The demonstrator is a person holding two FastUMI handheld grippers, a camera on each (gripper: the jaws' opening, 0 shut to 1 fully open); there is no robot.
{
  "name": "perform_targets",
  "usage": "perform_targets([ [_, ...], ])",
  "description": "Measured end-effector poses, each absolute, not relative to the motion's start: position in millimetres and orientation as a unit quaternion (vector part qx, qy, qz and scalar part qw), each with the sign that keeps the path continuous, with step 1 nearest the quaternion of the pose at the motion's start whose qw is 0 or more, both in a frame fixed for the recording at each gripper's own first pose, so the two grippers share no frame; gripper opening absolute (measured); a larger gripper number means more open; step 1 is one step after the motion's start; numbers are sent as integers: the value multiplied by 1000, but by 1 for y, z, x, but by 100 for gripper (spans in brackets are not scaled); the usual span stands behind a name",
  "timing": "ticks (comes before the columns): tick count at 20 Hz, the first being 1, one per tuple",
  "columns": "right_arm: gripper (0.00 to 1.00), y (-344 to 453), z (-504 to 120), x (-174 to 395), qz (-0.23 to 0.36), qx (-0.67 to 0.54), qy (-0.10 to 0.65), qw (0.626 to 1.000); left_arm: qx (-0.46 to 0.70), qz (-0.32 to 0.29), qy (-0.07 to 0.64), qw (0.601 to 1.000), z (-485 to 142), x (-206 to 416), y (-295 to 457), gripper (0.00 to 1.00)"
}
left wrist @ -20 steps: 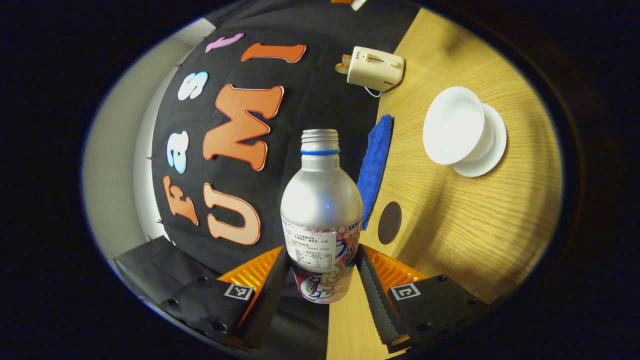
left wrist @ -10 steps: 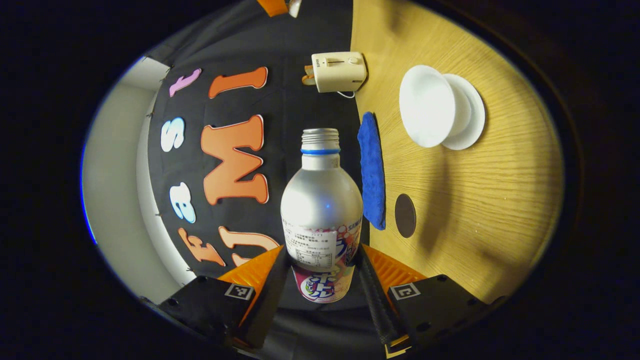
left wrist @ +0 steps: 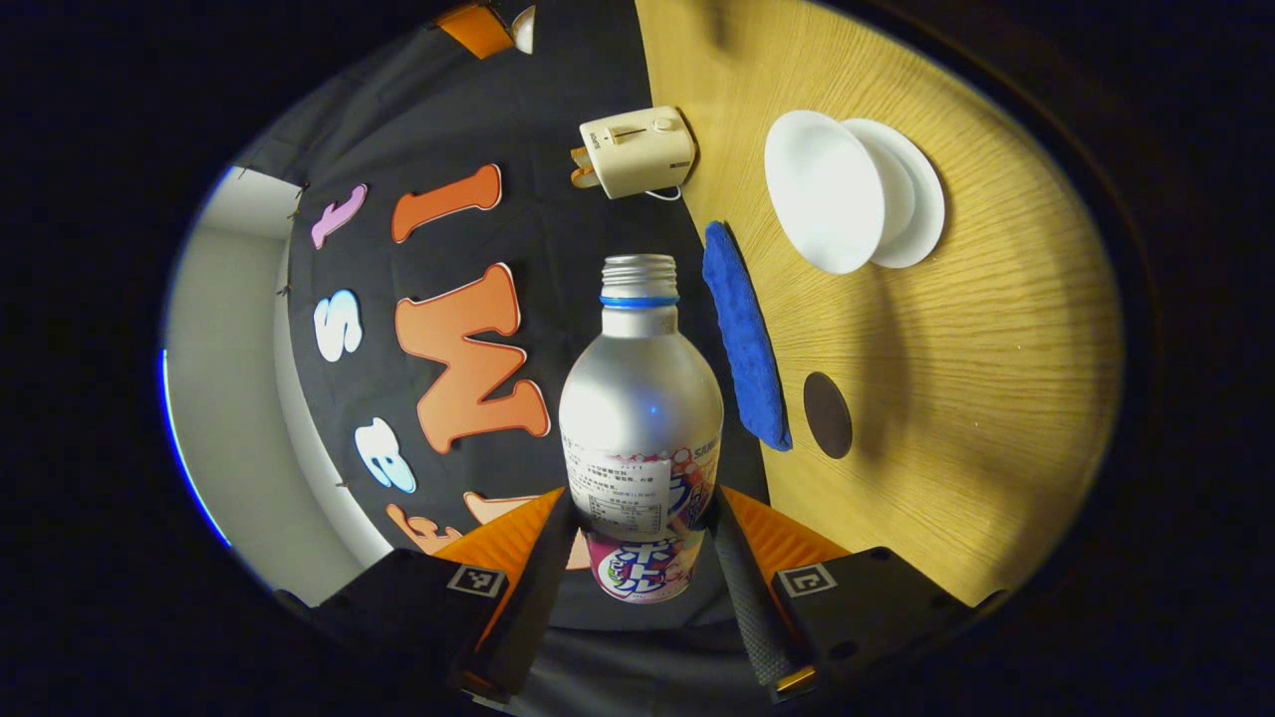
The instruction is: Open the teacup lid with one hand, grasp the water bottle and pour water into the teacup with the other hand; after pouring, place the water bottle on the coaster and then close the teacup lid.
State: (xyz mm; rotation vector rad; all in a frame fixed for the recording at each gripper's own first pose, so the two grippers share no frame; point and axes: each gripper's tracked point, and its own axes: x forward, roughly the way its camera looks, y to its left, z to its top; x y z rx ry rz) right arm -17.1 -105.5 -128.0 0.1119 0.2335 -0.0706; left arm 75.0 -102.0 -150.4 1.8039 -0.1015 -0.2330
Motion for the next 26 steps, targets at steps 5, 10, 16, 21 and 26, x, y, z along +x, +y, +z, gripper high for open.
perform_targets([
  [5,25,-109,-128,-16,-35,51,114,992,799,-101,-61,589,-141,76,-106,82],
  [10,25,-107,-129,-16,-32,47,116,992,816,-98,-72,565,-134,81,-105,86],
  [16,25,-106,-130,-15,-29,46,117,992,827,-89,-87,548,-120,87,-104,84],
  [21,24,-104,-129,-16,-25,36,115,992,836,-83,-101,533,-106,91,-105,82],
  [26,25,-102,-127,-15,-22,31,112,993,843,-76,-114,520,-96,92,-107,82],
])
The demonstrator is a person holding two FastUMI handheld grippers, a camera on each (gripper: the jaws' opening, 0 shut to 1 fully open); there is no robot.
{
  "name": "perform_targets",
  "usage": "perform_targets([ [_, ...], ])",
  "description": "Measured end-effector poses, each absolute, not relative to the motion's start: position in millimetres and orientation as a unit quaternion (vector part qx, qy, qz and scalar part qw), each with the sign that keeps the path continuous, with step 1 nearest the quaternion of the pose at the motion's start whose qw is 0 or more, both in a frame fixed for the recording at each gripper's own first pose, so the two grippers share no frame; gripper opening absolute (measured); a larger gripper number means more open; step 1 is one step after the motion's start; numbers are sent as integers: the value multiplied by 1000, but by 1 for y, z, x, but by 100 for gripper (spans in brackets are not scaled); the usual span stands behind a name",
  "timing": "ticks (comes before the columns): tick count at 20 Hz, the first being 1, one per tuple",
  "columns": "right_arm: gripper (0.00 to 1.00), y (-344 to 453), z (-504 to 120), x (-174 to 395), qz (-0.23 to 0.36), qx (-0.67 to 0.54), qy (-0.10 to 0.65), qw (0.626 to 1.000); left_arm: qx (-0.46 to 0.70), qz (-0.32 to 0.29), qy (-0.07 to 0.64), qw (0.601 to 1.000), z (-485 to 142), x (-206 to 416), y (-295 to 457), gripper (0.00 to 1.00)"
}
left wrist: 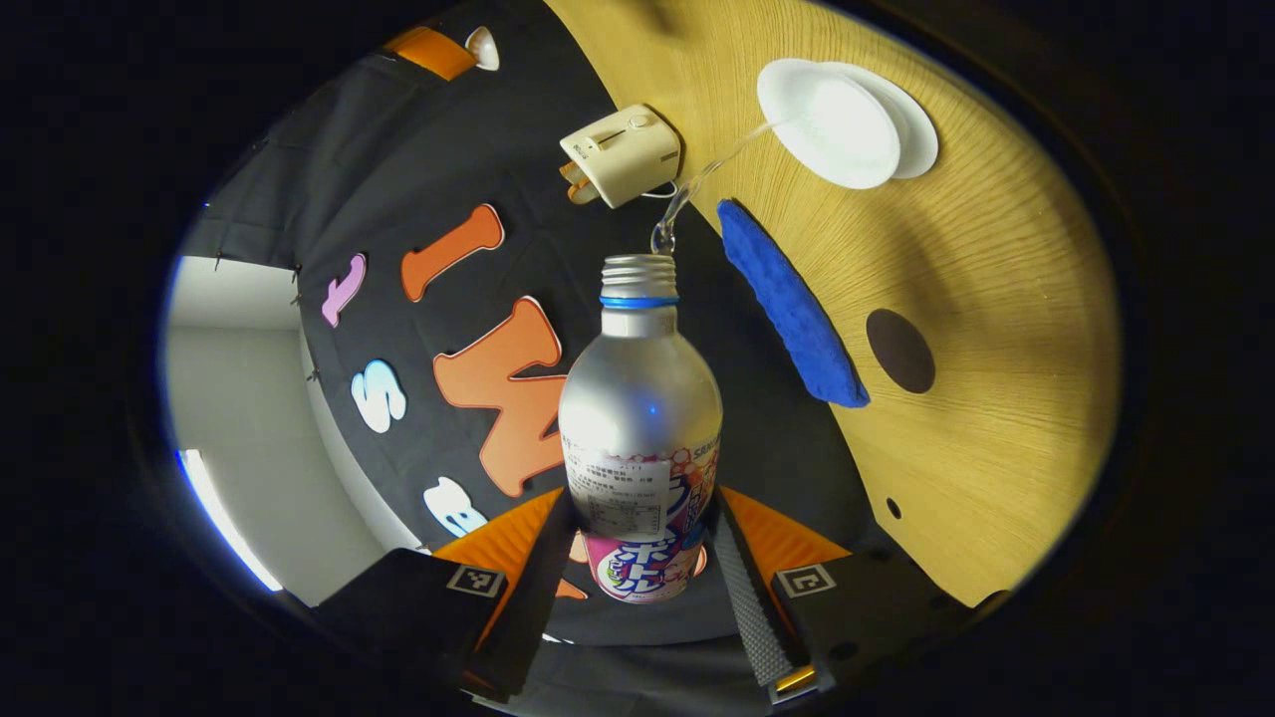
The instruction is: Open the teacup lid with one hand, grasp the water bottle and pour water into the teacup with the other hand; after pouring, place the water bottle on the coaster and then close the teacup lid.
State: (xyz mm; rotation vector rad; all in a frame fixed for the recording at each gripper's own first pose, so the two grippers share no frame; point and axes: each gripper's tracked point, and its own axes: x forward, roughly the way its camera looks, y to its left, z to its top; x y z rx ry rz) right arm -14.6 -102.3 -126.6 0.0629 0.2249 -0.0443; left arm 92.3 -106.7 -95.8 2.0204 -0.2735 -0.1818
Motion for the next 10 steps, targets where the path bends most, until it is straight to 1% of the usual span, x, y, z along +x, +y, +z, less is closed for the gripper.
perform_targets([
  [3,24,-101,-128,-15,-20,35,114,993,855,-80,-115,500,-94,90,-112,86],
  [5,24,-99,-128,-14,-16,35,114,993,859,-86,-118,491,-102,91,-114,82],
  [7,25,-97,-128,-14,-14,32,115,993,862,-89,-118,485,-111,93,-115,84],
  [9,24,-94,-129,-13,-11,31,116,993,864,-91,-123,480,-114,92,-118,84],
  [10,24,-94,-130,-13,-12,30,117,993,865,-93,-127,477,-116,91,-120,82],
])
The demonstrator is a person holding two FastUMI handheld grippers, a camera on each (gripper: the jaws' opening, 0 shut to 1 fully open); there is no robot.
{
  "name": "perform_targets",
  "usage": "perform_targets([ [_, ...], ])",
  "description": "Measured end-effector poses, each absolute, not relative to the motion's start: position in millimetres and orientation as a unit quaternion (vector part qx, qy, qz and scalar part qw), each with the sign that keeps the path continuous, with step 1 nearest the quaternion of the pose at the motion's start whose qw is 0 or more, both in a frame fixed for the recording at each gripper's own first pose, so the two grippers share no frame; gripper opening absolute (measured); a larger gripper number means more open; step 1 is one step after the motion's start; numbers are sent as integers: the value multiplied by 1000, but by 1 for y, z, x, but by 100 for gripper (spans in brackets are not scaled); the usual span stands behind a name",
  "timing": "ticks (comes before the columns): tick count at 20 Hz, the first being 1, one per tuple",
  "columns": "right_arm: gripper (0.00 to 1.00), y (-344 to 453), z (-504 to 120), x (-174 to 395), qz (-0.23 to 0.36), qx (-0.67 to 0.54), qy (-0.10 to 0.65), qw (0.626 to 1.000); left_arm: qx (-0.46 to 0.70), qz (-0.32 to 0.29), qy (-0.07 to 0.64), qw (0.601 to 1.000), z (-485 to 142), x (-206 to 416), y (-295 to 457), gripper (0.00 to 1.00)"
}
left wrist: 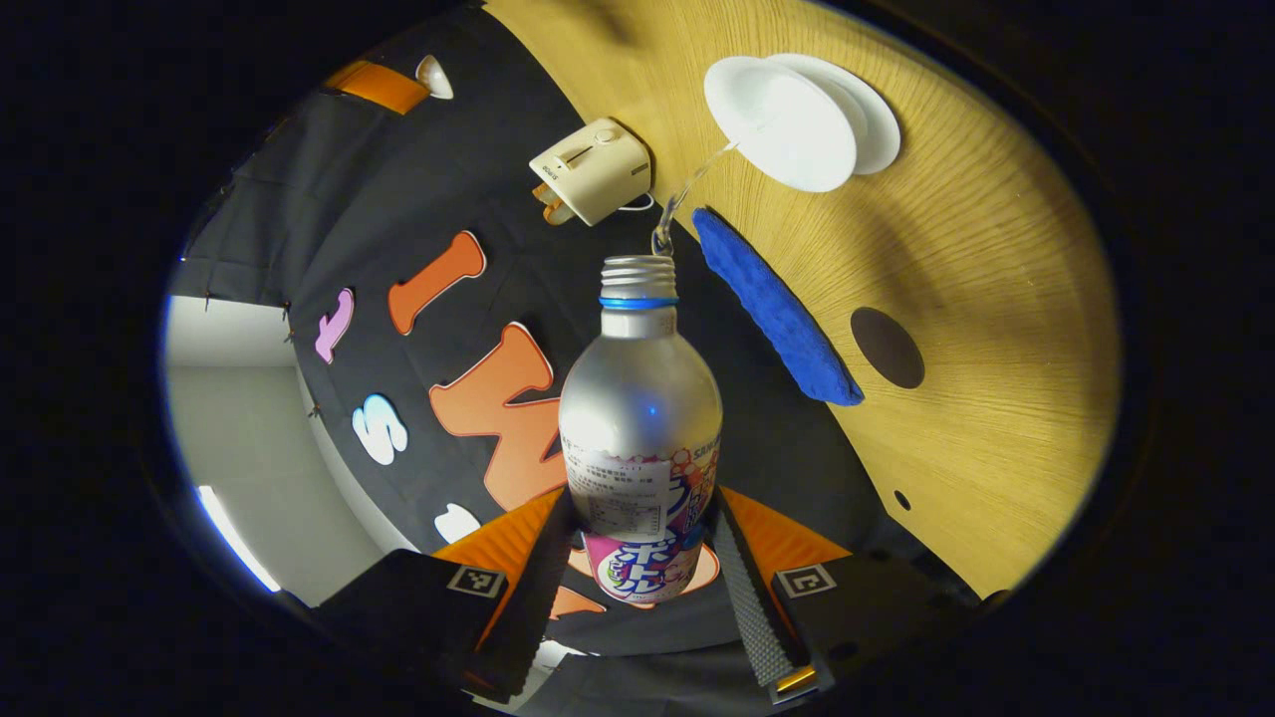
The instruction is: Open the teacup lid with one hand, grasp the water bottle and pour water into the teacup with the other hand; after pouring, place the water bottle on the coaster and then close the teacup lid.
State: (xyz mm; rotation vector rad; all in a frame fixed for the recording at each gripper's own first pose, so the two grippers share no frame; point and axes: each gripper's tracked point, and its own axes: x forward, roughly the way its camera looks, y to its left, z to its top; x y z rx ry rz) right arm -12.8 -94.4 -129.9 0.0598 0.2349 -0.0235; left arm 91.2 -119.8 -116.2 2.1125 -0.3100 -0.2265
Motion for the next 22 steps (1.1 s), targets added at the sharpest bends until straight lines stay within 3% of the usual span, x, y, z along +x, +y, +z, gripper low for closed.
perform_targets([
  [5,24,-82,-132,-13,6,32,121,992,872,-108,-134,459,-132,90,-128,86],
  [7,24,-78,-134,-12,10,28,122,992,870,-110,-139,460,-134,88,-130,81],
  [9,24,-73,-134,-11,14,27,123,992,867,-110,-144,465,-135,87,-131,86],
  [11,24,-70,-134,-9,18,28,123,992,856,-110,-145,483,-135,89,-132,81],
  [12,25,-68,-133,-8,20,28,123,992,852,-109,-148,491,-133,88,-132,83],
  [17,24,-51,-132,-4,36,36,122,991,804,-94,-167,563,-115,88,-131,83],
  [19,24,-44,-131,0,42,34,121,991,770,-85,-171,609,-105,89,-128,79],
  [20,24,-40,-130,1,43,32,120,991,746,-76,-174,639,-95,89,-125,79],
  [21,24,-37,-130,4,45,30,119,991,722,-67,-178,665,-88,90,-123,87],
  [22,24,-33,-130,5,47,30,119,991,698,-56,-182,690,-78,90,-120,83],
])
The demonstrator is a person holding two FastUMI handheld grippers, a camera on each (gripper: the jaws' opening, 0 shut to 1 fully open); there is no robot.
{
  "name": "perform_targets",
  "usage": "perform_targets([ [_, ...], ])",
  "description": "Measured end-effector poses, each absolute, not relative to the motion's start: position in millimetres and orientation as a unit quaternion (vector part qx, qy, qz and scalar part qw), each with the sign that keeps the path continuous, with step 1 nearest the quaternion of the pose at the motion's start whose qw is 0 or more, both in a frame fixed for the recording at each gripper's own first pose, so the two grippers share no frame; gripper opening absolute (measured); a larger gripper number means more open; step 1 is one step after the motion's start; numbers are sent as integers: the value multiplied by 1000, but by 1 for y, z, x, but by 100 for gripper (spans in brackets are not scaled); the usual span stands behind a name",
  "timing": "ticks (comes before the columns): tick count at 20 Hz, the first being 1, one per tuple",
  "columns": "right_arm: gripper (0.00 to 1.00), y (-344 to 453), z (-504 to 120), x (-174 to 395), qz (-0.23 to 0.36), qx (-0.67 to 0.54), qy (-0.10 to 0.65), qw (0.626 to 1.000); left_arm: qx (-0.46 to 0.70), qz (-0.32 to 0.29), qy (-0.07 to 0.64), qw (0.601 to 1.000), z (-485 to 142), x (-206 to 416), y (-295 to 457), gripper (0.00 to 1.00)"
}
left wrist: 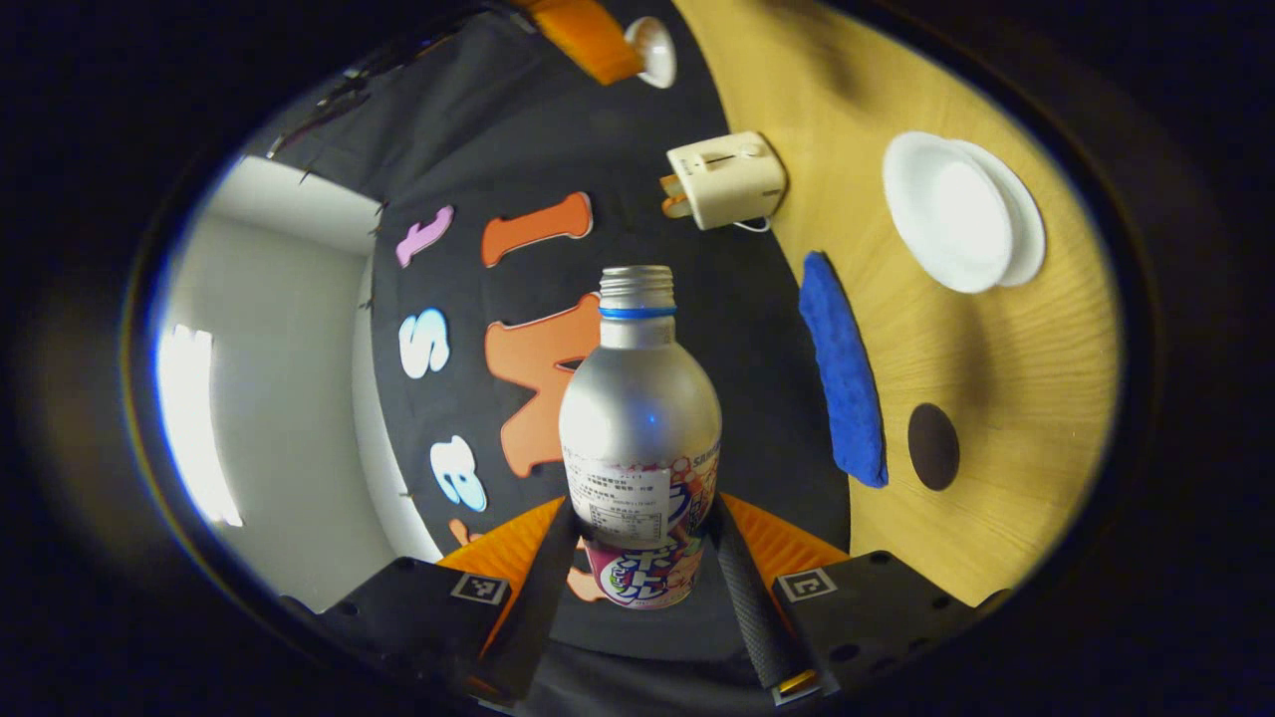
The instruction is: Open the teacup lid with one hand, grasp the water bottle and pour water into the teacup with the other hand; after pouring, place the water bottle on the coaster and then close the teacup lid.
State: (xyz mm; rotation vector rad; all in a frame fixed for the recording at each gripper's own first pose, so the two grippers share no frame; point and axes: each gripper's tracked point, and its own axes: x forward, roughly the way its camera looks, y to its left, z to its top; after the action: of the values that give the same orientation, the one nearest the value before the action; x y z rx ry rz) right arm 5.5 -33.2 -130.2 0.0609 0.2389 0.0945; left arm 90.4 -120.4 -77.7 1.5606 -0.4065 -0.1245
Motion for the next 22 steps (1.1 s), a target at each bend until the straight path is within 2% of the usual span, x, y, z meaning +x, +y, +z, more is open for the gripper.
perform_targets([
  [2,24,-26,-129,8,50,33,118,991,646,-30,-185,740,-60,92,-109,79],
  [4,24,-19,-128,10,56,33,116,991,586,-12,-182,789,-52,91,-100,83],
  [11,24,-5,-137,25,62,31,122,990,369,4,-176,913,-37,99,-91,82],
  [15,25,-1,-141,34,64,33,123,990,252,-35,-121,959,-54,119,-99,82],
  [16,24,-2,-141,37,63,34,122,990,226,-41,-103,968,-56,122,-99,87],
  [17,25,-2,-141,39,64,35,120,990,198,-51,-91,975,-60,123,-101,83],
  [20,25,-6,-149,45,60,35,126,990,139,-60,-61,987,-77,130,-101,87],
  [21,25,-5,-152,47,61,36,129,989,117,-59,-48,990,-83,133,-101,82],
  [22,25,-6,-153,48,60,37,128,989,94,-61,-33,993,-90,140,-104,82],
])
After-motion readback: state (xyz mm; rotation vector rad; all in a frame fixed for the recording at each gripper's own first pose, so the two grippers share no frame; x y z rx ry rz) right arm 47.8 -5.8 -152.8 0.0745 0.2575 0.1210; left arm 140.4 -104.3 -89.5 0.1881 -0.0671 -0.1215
